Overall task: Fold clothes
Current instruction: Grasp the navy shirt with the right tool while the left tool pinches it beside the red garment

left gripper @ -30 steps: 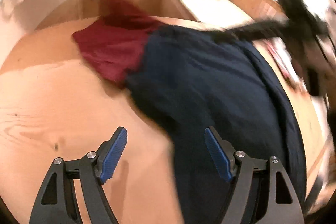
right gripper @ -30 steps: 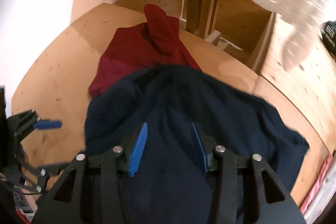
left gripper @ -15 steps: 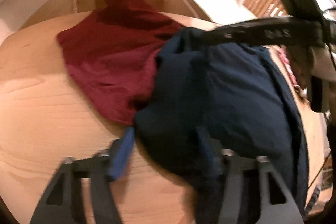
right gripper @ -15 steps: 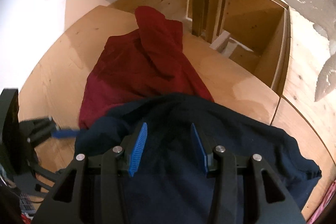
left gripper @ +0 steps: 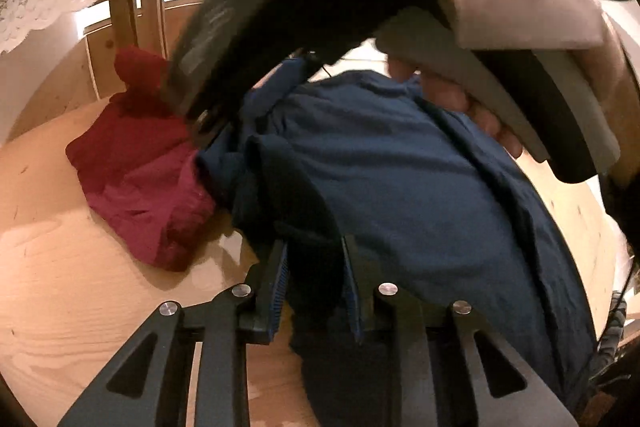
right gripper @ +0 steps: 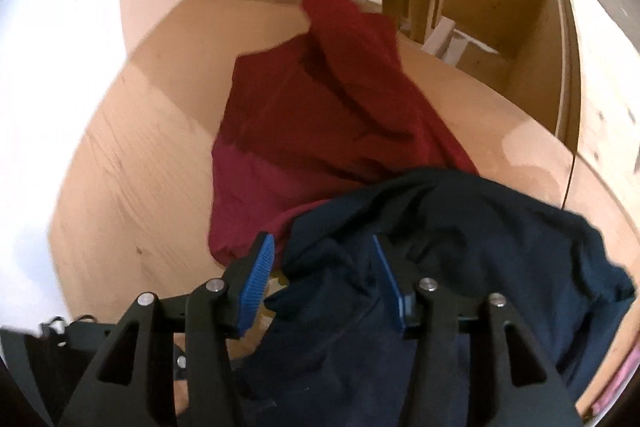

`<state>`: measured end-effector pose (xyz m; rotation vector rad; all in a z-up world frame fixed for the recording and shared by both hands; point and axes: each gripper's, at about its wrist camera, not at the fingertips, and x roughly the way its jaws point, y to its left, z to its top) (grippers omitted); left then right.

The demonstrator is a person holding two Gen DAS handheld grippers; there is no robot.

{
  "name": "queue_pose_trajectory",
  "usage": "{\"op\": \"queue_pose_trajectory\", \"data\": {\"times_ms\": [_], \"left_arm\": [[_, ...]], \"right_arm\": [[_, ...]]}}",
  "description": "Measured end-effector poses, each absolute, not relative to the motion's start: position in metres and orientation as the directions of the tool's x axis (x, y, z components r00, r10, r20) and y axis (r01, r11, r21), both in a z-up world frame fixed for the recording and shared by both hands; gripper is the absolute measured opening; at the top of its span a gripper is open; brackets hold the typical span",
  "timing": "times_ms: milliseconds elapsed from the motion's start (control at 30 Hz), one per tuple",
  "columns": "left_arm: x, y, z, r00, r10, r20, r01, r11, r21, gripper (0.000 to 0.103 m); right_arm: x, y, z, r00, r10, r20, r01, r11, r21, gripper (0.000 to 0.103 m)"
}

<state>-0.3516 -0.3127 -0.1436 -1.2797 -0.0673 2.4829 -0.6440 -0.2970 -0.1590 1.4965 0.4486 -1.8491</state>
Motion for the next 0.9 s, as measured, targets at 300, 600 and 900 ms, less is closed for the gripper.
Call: {"op": "queue_pose_trajectory", "data": {"times_ms": [300, 600, 900], "left_arm": [[-0.356, -0.295, -0.165, -0.484, 0.345, -0.805, -0.325, -0.924, -0.201, 0.023], [-0.365, -0.281, -0.171, -0.514, 0.273, -0.813, -0.338, -0.936, -0.101, 0.029], [-0.379, -0.269, -0.195, -0.469, 0.267, -0.842, -0.345, -0.933, -0.103, 0.029]], "right_arm": [[-0.629, -0.307, -0.188, -0.183, -0.205, -0.962, 0.760, -0.650, -0.006, 0.040], [-0.634, -0.282, -0.169, -0.162, -0.316, -0.935, 0.768, -0.636, 0.082, 0.009], [-0.669, -0.248, -0.163, -0.039, -0.409, -0.912, 0.702, -0.660, 0.267, 0.009]]}}
